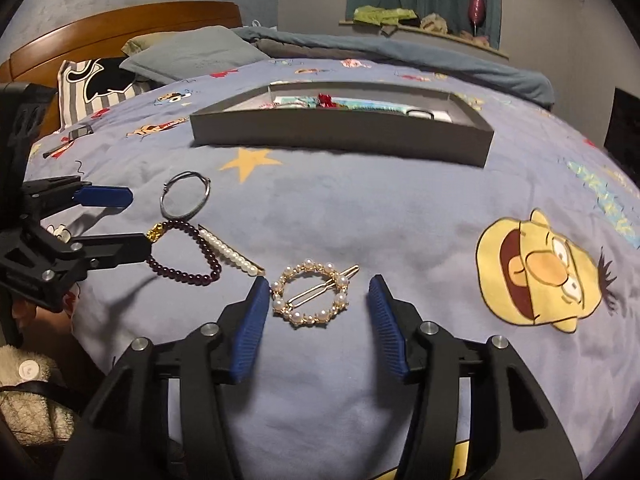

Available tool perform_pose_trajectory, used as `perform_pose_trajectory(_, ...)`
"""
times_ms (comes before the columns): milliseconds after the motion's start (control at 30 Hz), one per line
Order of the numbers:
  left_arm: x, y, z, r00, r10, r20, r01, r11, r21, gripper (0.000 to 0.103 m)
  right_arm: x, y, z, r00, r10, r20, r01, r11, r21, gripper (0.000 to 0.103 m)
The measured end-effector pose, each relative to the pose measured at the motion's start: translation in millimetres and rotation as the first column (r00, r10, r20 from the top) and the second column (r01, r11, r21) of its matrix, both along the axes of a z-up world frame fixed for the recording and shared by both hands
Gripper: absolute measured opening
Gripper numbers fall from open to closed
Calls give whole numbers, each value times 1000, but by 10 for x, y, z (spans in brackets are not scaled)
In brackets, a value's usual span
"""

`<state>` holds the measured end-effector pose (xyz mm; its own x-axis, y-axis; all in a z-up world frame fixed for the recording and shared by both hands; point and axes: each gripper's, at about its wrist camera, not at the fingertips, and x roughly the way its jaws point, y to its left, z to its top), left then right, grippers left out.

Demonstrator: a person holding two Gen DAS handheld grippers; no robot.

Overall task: Organize jewelry
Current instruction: 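Grasp the pearl circle hair clip with the right tool while the left tool grasps the dark bead bracelet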

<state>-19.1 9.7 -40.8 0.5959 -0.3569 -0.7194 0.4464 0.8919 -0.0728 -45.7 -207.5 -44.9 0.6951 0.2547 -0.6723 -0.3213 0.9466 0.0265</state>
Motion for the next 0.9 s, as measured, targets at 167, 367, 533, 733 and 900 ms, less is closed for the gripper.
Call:
perform_pose_trajectory(167, -23, -44, -8, 999, -40, -10, 39, 999, -18, 83, 16, 36, -19, 1000, 15, 0, -15, 1000, -2, 42)
perform_pose_trajectory(367, -32, -151, -68, 995, -87, -43, 87, 996, -9, 56, -1, 37, -6, 1000, 20, 12, -20, 1000, 2, 41)
perform_pose_trajectory(533, 58, -107, -101, 994, -61, -90, 56, 997, -53, 35, -11, 33, -8, 1000, 22, 16, -22, 1000, -2, 41)
perform_pose_trajectory(733, 147, -38, -141, 991, -3, -133, -2, 999, -40, 14, -12, 40, -17, 1000, 24, 14, -24, 1000, -6, 41)
perform_pose_trajectory(900, 67, -105, -68, 997, -31, -72, 32, 999, 13, 6, -36, 31, 15, 999, 26, 36, -26, 1000, -3, 41)
